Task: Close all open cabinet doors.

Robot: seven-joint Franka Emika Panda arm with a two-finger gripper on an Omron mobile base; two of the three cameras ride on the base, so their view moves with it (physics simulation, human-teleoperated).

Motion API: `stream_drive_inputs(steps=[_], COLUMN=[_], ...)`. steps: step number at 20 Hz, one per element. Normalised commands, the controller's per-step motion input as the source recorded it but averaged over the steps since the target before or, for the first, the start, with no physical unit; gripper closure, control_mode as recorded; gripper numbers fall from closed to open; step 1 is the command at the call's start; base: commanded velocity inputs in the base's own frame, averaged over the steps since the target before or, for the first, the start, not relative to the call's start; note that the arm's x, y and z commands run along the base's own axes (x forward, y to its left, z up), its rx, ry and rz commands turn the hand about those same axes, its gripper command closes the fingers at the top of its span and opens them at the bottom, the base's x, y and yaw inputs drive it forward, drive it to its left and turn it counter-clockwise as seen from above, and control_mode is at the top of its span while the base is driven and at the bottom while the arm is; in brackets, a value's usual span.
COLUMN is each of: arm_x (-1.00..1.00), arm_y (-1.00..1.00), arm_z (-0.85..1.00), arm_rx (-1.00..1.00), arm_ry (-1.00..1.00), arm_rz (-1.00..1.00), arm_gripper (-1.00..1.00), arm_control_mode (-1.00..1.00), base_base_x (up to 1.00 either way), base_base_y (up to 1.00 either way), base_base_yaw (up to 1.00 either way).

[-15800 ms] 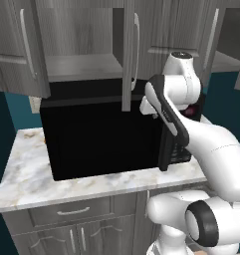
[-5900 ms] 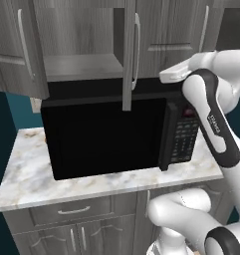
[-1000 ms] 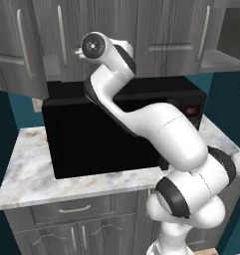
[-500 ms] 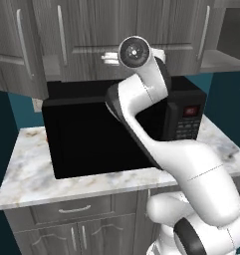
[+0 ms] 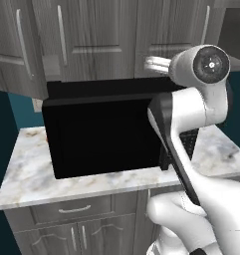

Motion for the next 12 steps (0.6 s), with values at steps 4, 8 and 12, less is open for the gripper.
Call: stream_drive_inputs(steps=[4, 8, 12], arm_x=[-0.93, -0.72, -0.35], arm_y=[-0.67, -0.64, -0.62], arm_z=[0.17, 0.12, 0.01], arm_rx=[0.1, 0.09, 0.06], arm_ry=[0.0, 0.0, 0.0], arm_rz=[0.0, 0.0, 0.0], arm_gripper=[-1.0, -1.0, -1.0], arm_control_mode=[-1.0, -1.0, -1.0], base_base_x=[0.0, 0.0, 0.0], base_base_y=[0.0, 0.0, 0.0], base_base_yaw=[0.0, 0.0, 0.0])
